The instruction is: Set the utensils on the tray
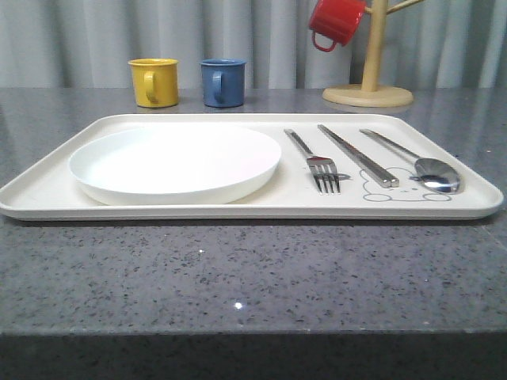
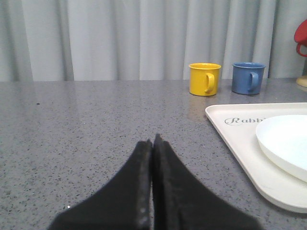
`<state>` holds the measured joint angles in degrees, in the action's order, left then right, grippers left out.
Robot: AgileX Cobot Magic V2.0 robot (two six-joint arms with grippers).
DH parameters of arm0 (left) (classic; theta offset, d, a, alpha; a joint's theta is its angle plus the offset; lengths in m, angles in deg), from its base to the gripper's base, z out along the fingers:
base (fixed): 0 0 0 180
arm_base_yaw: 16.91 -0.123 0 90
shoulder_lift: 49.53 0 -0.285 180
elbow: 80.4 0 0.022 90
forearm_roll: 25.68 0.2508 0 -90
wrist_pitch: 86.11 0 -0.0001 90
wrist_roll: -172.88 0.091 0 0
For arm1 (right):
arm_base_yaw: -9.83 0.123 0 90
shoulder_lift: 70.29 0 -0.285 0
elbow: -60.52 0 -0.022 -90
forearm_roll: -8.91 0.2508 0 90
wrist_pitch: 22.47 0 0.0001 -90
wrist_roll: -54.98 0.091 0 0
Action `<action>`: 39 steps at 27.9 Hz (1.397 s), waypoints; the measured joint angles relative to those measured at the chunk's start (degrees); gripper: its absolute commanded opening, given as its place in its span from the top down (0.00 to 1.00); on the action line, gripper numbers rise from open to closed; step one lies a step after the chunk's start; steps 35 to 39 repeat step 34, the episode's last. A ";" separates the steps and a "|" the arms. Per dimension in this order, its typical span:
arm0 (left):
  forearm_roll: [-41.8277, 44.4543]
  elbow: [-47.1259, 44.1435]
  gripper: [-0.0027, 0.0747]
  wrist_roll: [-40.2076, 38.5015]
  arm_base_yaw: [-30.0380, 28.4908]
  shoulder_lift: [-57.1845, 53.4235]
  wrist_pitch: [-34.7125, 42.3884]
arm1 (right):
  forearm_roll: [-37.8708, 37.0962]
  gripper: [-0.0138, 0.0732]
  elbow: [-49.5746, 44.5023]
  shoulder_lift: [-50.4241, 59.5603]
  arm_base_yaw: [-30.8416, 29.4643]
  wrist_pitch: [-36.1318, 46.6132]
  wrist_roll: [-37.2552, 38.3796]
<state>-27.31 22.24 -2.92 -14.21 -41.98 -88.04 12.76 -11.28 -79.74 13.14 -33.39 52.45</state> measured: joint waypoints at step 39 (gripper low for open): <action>0.00 0.00 0.99 0.00 0.00 0.00 0.00 | 0.00 0.92 -6.93 2.25 -0.52 6.46 0.00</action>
